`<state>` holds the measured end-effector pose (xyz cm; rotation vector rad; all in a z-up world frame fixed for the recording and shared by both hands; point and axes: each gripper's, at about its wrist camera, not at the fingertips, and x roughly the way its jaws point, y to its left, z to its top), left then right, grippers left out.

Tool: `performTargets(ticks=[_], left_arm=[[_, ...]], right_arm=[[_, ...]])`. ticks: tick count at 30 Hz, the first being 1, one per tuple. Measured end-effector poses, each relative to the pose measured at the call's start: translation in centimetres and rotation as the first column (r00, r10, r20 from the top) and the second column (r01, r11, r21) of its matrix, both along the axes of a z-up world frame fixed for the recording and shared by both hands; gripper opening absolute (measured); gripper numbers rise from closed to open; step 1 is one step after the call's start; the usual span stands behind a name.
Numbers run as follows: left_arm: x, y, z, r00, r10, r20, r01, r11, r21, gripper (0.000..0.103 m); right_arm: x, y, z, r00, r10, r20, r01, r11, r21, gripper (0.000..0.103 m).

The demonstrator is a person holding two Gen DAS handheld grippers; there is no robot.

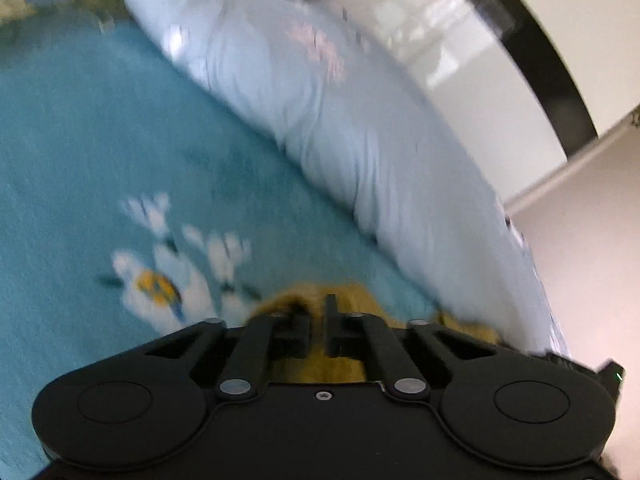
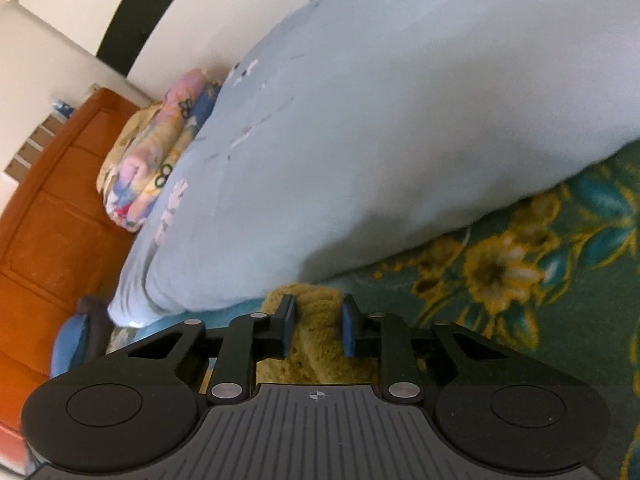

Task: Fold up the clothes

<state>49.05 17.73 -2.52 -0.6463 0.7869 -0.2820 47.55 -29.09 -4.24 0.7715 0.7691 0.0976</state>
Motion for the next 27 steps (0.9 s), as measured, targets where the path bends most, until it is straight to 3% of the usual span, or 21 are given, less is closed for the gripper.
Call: performTargets(ticks=[2,9,12,14,15,20,22,25,27], left_arm=[[-0.1,0.6,0.3,0.999,0.028,0.032,-0.029,1.0,0.011,0.001],[0.5,0.7,-1.4,0.997,0.046,-0.066,-0.043,0.998,0.056,0.002],[0.3,1.1,-0.9,0.995,0.035,-0.095,-0.029,0.998,0.058,0.012],[0.1,1.3,-0.1,0.993,0.013,-0.118,-0.004,0.997,0.08,0.026],[-0.2,1.4,0.4,0.993,0.002,-0.121,0.011,0.995,0.102,0.028],[-4.5,-0.1,5.3,0.998,-0.067,0.001,0.063,0.948,0.313,0.043],[-7.1,-0.8,7.1,0.995,-0.089,0.053,0.066,0.938,0.34,0.045],[-11.1,-1.9,9.3,0.988,-0.108,0.111,0.059,0.925,0.376,0.061],[-14.2,-2.7,9.8,0.986,-0.106,0.131,0.047,0.921,0.388,0.061]], right_arm=[[0.1,-0.1,0.2,1.0,-0.009,0.002,0.009,1.0,-0.023,0.02],[1.1,1.0,-1.3,0.993,-0.023,-0.113,0.015,0.997,-0.077,0.019],[0.9,1.1,-1.0,0.993,-0.022,-0.115,0.013,0.997,-0.079,0.02],[0.6,0.9,-0.1,0.992,-0.028,-0.122,0.017,0.996,-0.091,0.021],[0.4,0.8,0.4,0.992,-0.031,-0.126,0.019,0.995,-0.097,0.026],[-2.6,1.5,4.8,0.997,0.006,-0.072,-0.019,0.985,-0.17,0.035],[-4.5,1.8,6.6,0.998,0.035,-0.043,-0.043,0.979,-0.198,0.034],[-8.7,2.3,8.7,0.997,0.081,0.0,-0.08,0.975,-0.209,0.04],[-11.8,2.6,9.5,0.993,0.114,0.008,-0.109,0.969,-0.224,0.042]])
